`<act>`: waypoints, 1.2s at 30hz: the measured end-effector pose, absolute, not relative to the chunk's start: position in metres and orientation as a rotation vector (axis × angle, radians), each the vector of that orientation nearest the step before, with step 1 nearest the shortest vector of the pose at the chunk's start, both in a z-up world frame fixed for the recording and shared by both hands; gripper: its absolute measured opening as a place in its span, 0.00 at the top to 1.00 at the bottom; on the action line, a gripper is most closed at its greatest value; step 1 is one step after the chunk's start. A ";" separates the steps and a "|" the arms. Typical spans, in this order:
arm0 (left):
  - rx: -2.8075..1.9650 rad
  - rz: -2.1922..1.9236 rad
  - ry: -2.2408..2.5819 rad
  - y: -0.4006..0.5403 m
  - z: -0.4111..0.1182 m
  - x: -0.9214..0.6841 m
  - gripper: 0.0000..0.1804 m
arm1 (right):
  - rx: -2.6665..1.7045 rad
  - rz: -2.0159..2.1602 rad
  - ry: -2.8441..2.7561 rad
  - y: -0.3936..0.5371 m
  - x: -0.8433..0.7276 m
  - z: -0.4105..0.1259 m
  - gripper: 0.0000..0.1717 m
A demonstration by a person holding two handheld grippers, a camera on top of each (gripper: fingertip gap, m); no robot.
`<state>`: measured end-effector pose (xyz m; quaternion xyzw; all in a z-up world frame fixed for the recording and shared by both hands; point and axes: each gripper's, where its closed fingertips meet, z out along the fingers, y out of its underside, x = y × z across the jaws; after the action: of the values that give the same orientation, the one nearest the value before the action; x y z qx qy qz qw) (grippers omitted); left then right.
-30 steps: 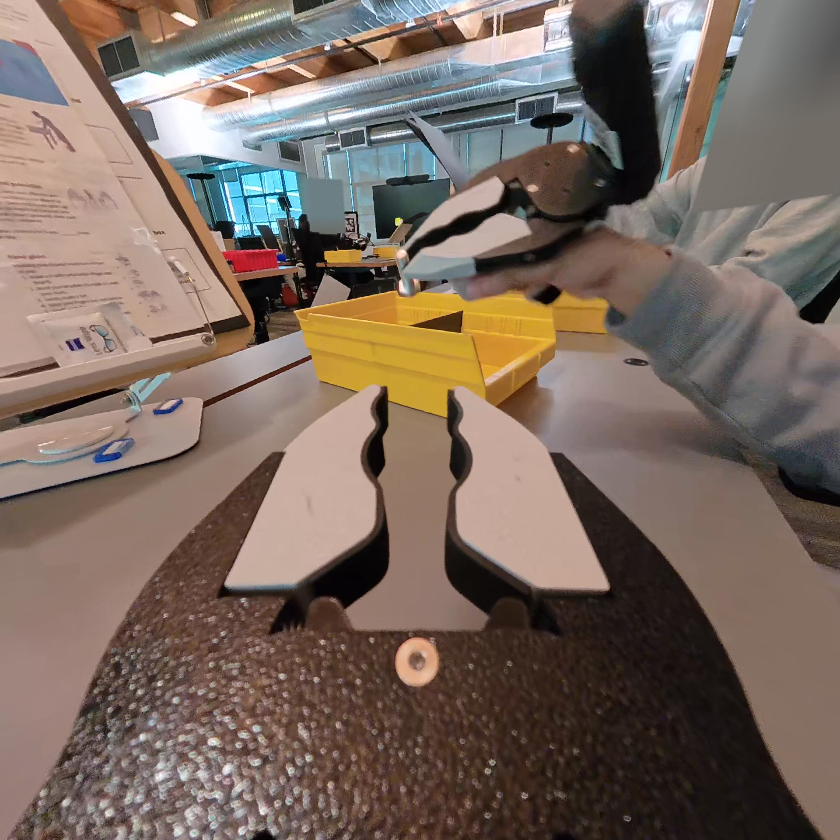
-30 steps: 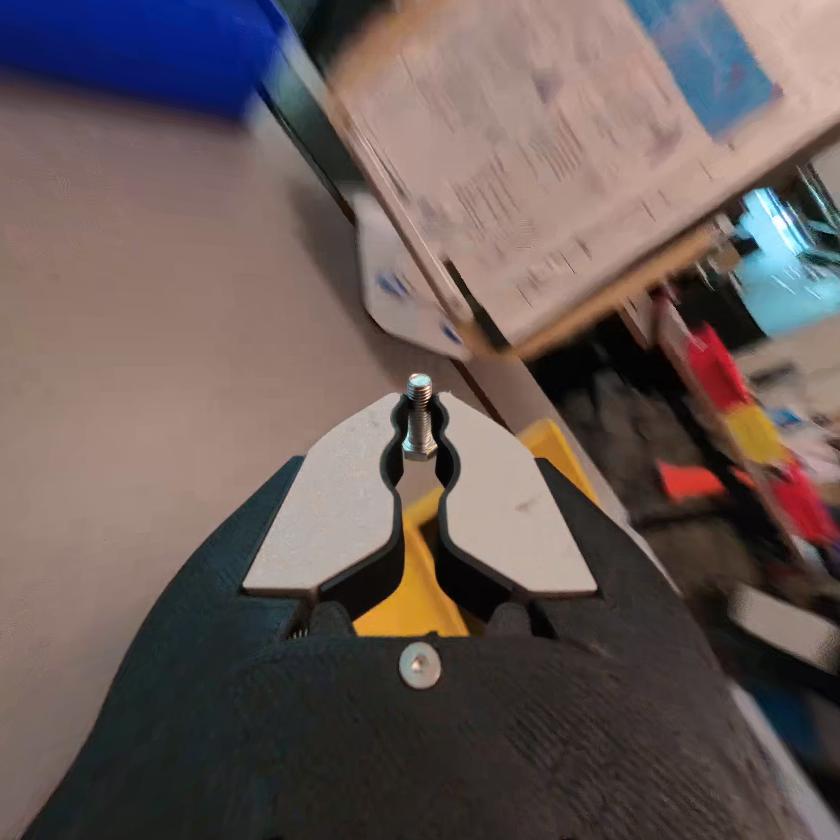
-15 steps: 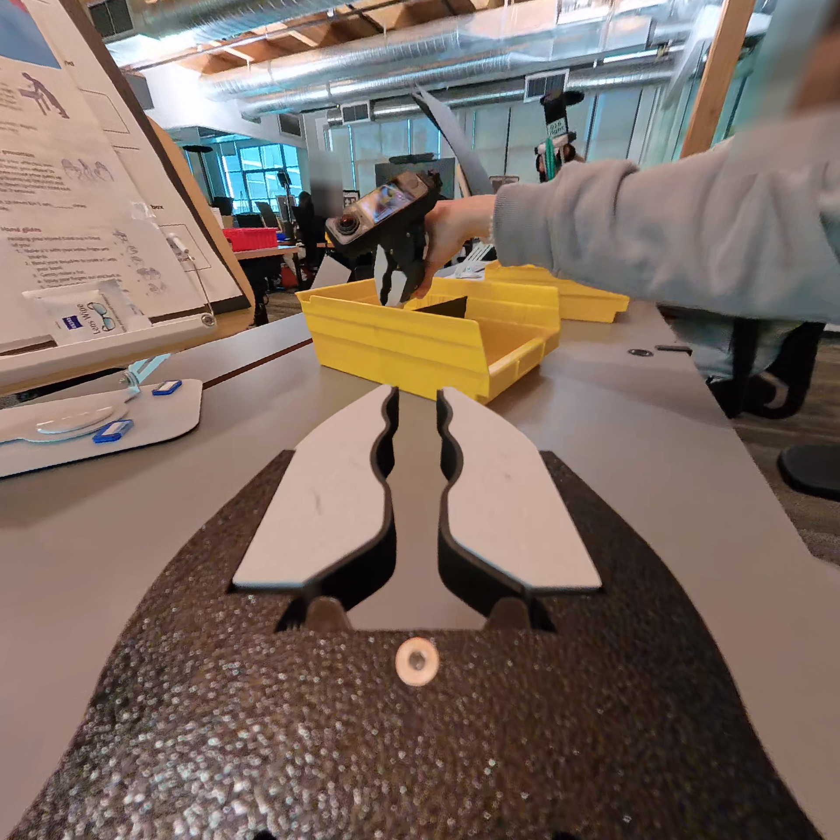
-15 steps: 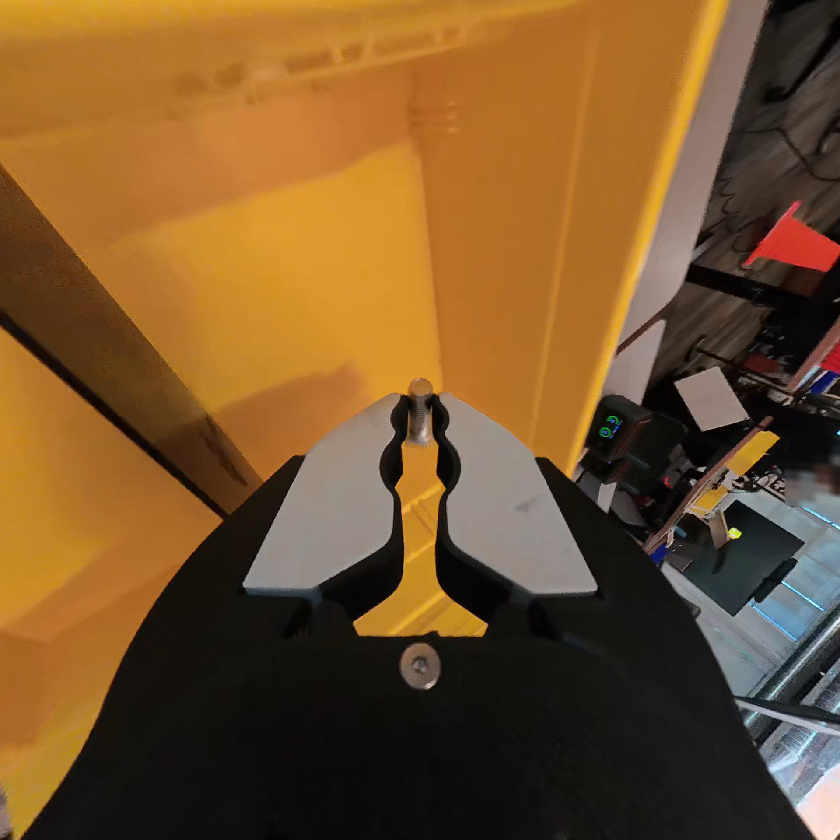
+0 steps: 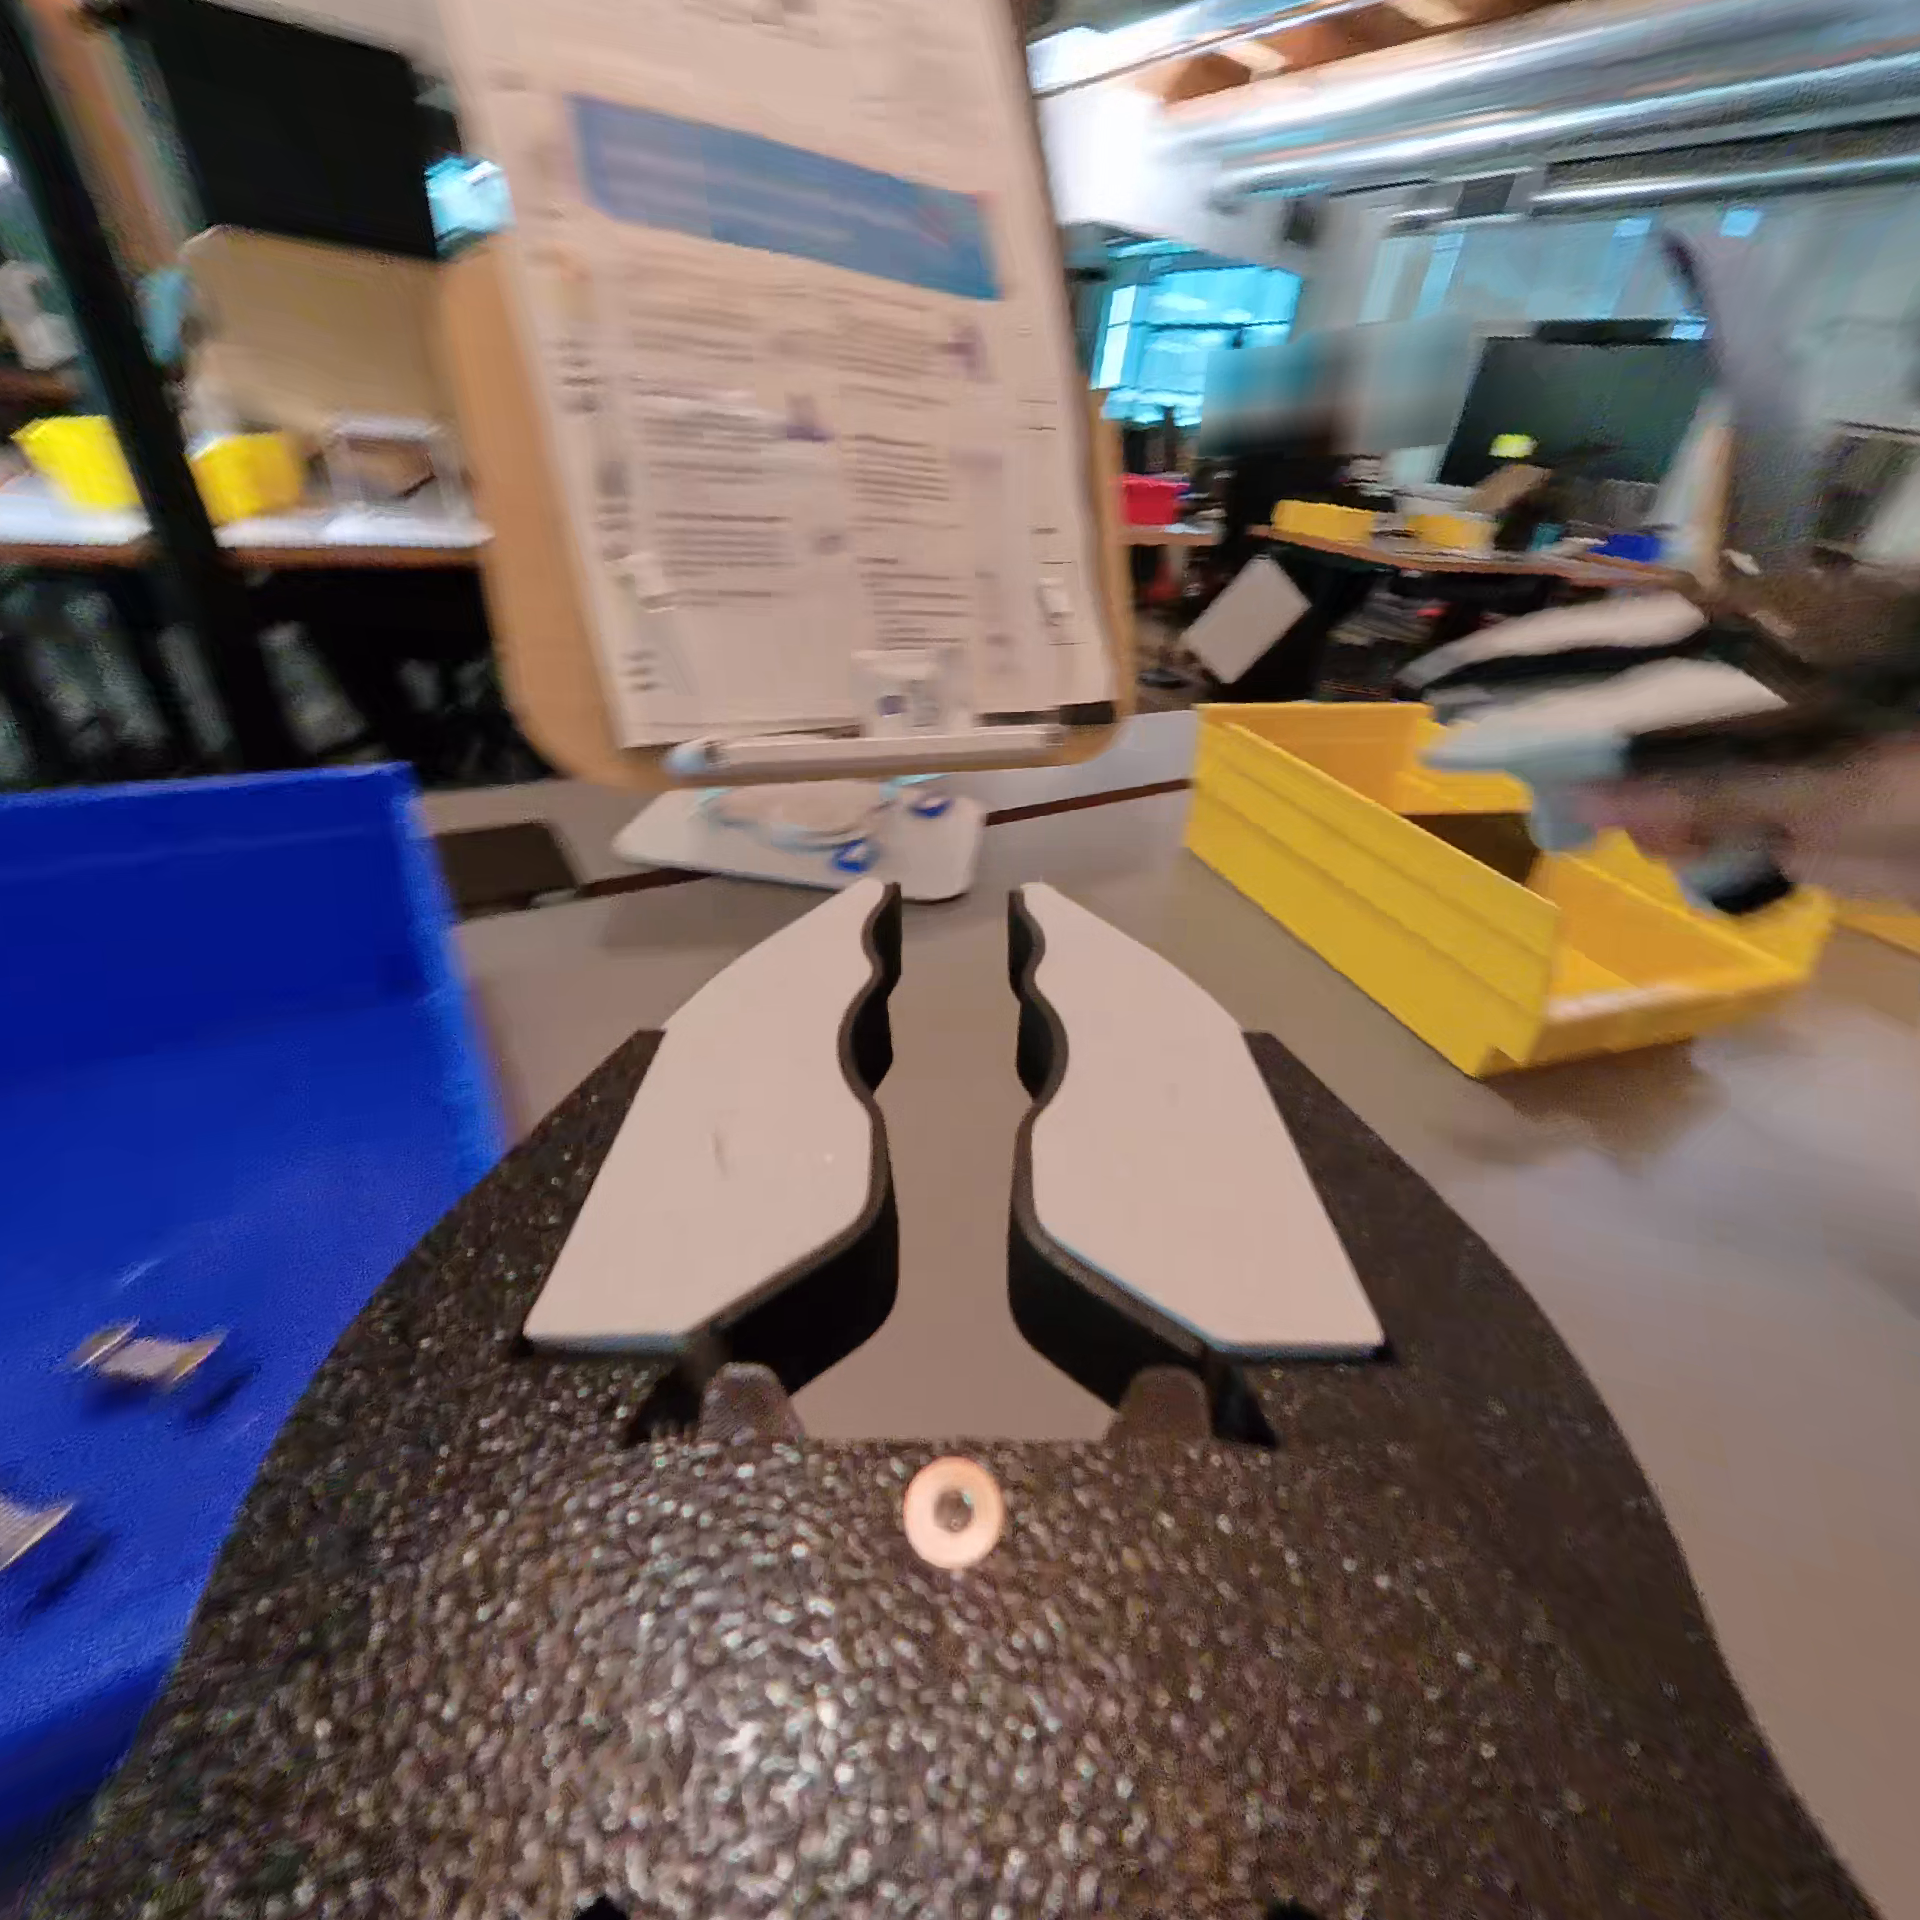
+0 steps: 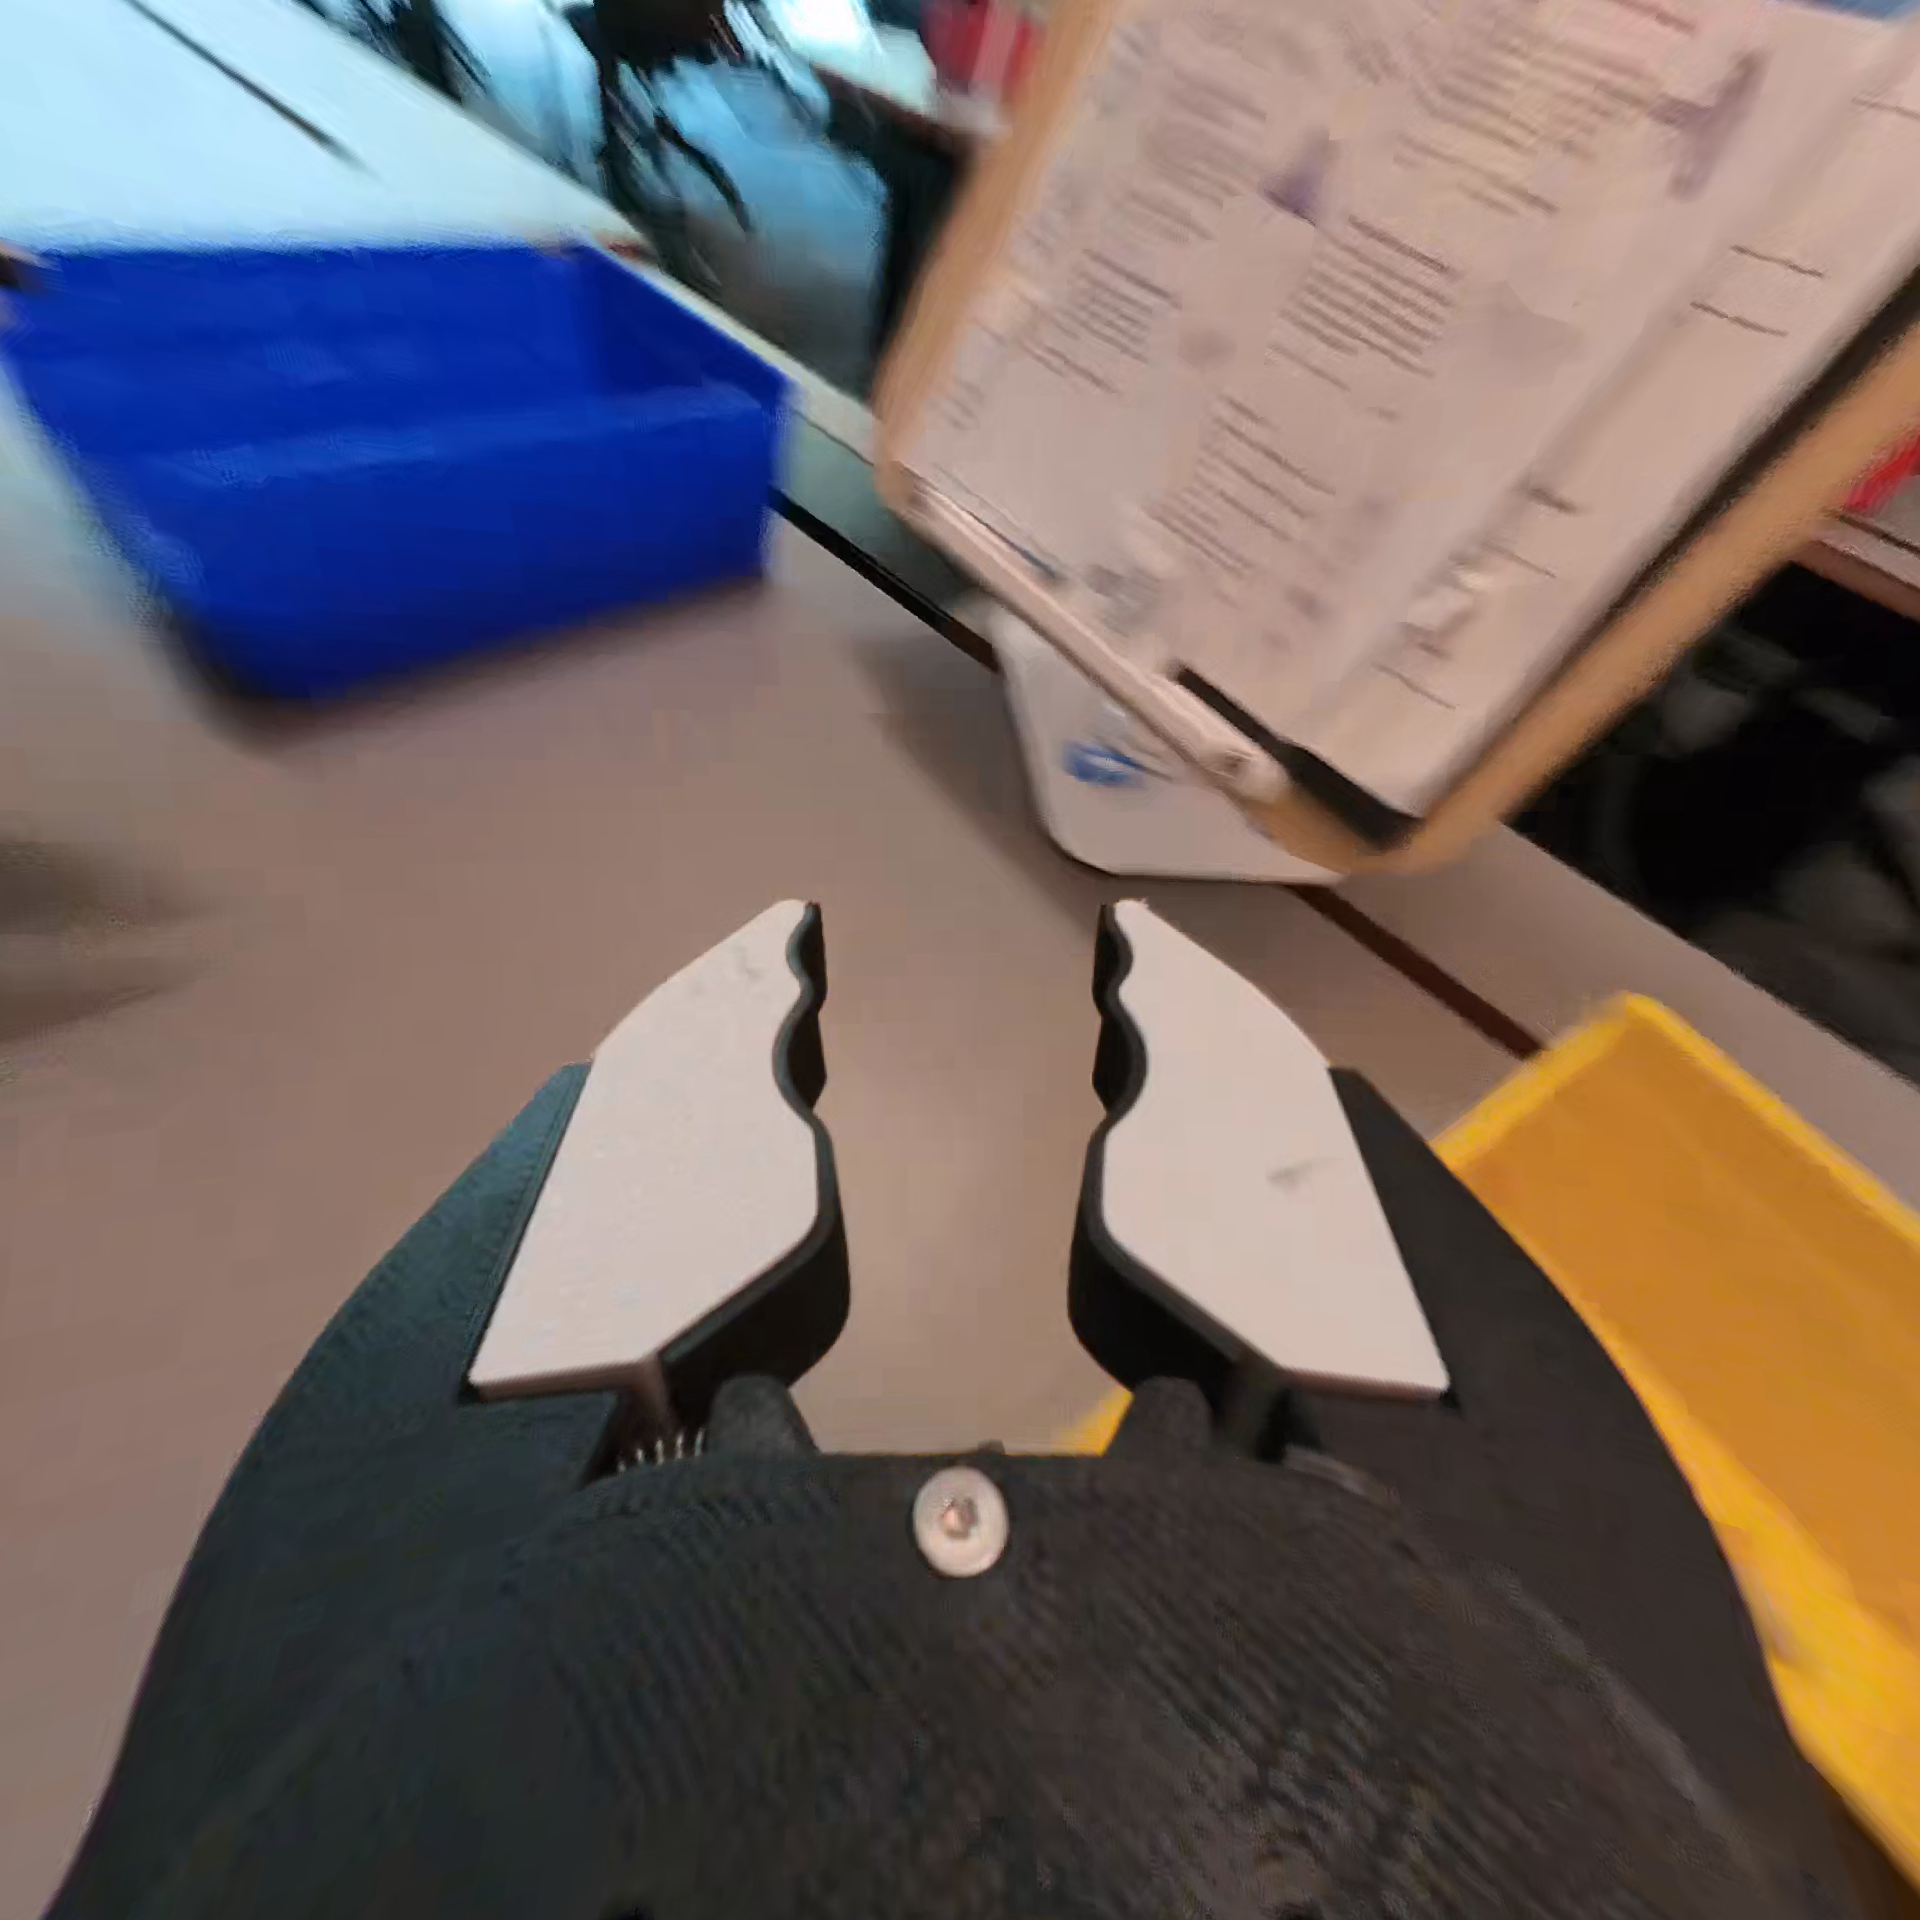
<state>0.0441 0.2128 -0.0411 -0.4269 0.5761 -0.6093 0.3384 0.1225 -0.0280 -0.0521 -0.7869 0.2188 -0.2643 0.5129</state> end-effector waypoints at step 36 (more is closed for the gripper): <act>-2.828 -0.714 1.259 0.389 -0.217 0.137 0.94 | -1.496 -0.591 0.312 0.038 0.067 -0.078 0.63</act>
<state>0.1371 0.3894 -0.2166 -0.8900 0.3962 -0.2249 -0.0177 0.0672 0.0380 -0.0780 -0.6671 0.1392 -0.2637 0.6826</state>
